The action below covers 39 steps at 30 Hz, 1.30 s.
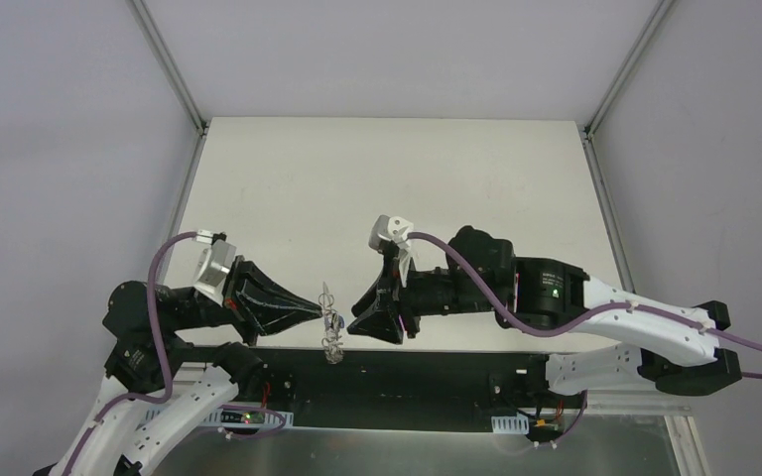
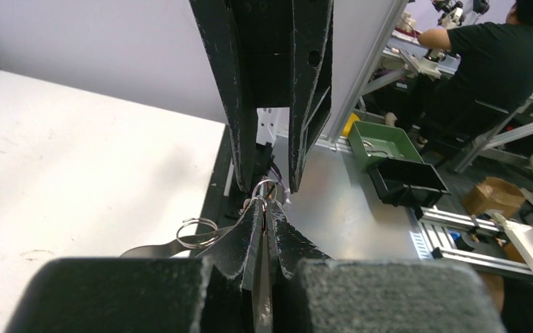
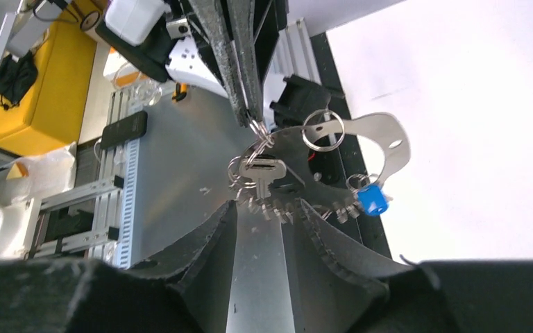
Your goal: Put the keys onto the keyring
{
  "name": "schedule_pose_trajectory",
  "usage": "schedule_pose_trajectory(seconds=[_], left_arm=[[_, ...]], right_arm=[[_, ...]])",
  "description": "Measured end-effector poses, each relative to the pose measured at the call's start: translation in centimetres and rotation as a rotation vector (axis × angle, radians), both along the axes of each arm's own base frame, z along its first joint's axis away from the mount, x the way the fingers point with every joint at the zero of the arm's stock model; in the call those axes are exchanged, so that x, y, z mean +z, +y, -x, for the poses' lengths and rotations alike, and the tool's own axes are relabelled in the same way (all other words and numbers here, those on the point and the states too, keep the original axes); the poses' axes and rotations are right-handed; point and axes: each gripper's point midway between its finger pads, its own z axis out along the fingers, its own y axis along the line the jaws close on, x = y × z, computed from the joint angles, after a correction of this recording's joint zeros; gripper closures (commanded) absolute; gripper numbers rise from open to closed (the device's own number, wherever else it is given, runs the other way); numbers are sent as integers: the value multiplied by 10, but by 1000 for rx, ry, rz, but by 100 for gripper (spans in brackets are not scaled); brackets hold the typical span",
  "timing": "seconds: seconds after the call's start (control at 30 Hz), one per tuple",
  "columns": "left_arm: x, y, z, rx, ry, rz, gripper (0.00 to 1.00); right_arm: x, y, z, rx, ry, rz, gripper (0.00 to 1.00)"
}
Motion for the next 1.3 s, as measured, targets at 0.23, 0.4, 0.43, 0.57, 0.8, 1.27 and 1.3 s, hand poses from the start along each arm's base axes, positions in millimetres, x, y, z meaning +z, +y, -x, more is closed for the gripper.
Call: schedule_pose_trajectory(seconds=[0.23,0.4,0.43,0.57,0.8,1.27,1.3], left_arm=[[16,7,-1,54,-58,67,100],[17,8,-6,85,-66,86,100],[16,8,-7,90,-67,89,100],[14,9,-10,112,-67,100,100],[16,11,-14,142,-89,117,100],[14,12,-18,164,-91,119,100],[14,12,-18,164,-91,119,100]], right_arm=[[14,9,-5,-83,-18,-53,60],[26,15,-7,-144,-44,-101,59],[28,15,-8,-154,-46,-112,59],[38,18,-12,-196,-54,-139,60],[56,25,-20,-261,-68,-170,62],[42,32,-20,-321,-127,-101,75],[41,32,-20,-325,-134,-95,77]])
